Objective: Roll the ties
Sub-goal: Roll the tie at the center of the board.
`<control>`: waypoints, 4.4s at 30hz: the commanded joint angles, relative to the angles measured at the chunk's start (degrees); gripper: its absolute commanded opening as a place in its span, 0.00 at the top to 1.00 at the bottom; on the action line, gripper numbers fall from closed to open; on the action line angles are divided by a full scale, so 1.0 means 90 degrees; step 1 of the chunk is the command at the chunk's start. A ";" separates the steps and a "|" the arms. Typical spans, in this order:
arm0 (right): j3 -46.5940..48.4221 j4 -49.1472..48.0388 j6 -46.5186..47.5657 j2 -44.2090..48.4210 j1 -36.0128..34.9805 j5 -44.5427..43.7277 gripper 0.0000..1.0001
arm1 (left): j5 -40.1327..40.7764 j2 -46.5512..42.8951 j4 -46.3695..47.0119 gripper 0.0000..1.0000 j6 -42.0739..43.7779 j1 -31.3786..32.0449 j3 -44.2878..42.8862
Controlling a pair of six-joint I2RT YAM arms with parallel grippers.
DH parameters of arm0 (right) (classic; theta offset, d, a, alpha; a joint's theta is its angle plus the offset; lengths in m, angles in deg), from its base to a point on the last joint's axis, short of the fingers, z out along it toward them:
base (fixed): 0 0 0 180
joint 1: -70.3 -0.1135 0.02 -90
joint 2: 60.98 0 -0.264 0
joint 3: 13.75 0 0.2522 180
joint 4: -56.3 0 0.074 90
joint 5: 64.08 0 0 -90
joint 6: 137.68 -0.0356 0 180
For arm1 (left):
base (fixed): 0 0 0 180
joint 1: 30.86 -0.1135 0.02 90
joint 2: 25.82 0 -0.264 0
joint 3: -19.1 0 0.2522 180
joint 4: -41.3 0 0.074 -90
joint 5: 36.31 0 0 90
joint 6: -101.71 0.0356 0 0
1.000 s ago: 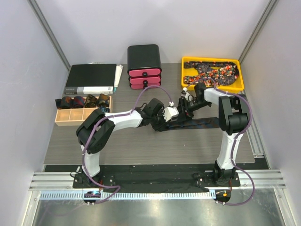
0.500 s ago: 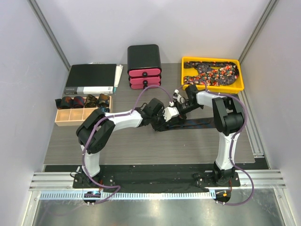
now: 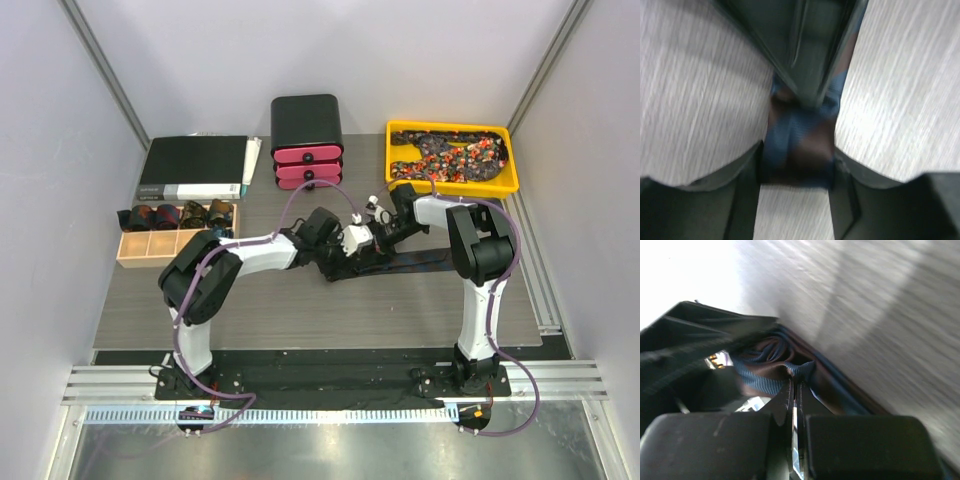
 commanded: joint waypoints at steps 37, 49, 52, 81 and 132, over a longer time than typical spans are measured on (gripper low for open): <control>-0.0371 -0.0166 0.0313 -0.0398 -0.0322 -0.1641 0.99 | -0.1804 0.0363 0.3747 0.50 -0.1173 -0.0173 0.1227; -0.0420 -0.0293 0.0108 -0.0360 -0.0371 -0.1426 0.99 | -0.1434 0.0744 0.2871 0.68 -0.0941 -0.0007 0.0759; -0.0381 -0.0245 0.0069 -0.0291 -0.0371 -0.1300 0.99 | -0.1160 0.0764 0.1904 0.82 -0.0589 0.0013 0.0612; 0.0880 0.1367 0.0548 0.0285 0.0663 -0.0168 0.68 | 0.0013 0.1486 -0.1448 1.00 0.0398 0.0325 -0.0433; -0.0107 0.0752 0.1466 -0.0672 0.0850 -0.0352 0.99 | -0.1531 -0.3135 0.2890 0.00 -0.1710 -0.0954 0.2576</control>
